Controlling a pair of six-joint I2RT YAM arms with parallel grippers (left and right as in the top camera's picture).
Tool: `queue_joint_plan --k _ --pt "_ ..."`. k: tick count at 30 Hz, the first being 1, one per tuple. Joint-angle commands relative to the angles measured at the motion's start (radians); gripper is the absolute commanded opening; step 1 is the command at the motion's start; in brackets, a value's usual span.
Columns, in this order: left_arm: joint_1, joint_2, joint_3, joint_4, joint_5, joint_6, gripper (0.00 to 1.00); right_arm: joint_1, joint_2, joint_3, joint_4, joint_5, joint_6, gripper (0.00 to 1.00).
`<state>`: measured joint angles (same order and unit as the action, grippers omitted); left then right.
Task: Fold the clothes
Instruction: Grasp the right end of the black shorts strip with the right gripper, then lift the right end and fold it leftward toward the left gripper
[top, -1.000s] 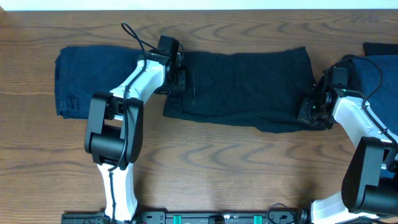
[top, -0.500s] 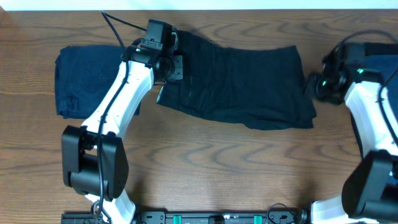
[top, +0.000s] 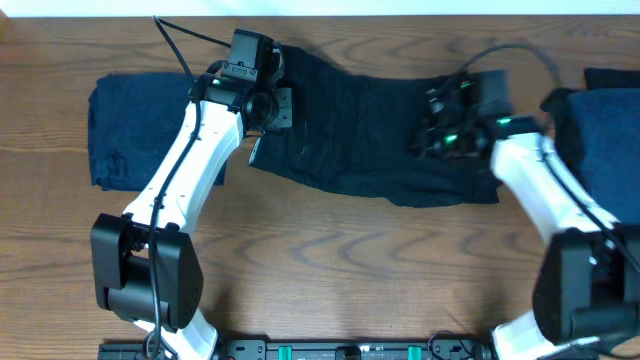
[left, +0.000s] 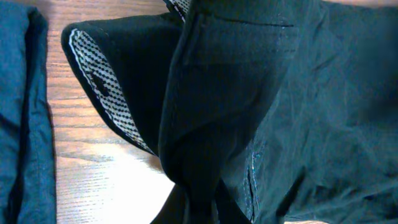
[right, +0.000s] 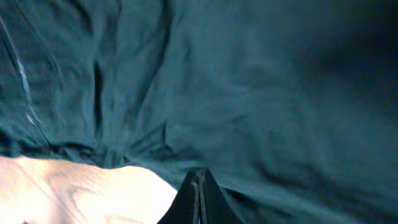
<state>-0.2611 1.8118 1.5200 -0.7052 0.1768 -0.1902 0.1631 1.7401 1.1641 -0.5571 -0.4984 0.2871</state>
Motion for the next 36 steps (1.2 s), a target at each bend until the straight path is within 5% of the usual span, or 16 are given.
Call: queue_joint_plan --k 1,24,36 --pt "0.003 -0.031 0.027 -0.013 0.003 -0.002 0.06 0.073 0.048 -0.016 0.04 -0.019 0.031 0.01" --pt "0.09 -0.032 0.132 -0.13 0.291 -0.04 0.06 0.34 0.291 -0.008 0.157 0.02 0.151 0.01" --pt "0.091 -0.032 0.132 -0.148 0.291 -0.039 0.06 0.197 0.163 0.128 0.128 -0.013 0.09 0.01"
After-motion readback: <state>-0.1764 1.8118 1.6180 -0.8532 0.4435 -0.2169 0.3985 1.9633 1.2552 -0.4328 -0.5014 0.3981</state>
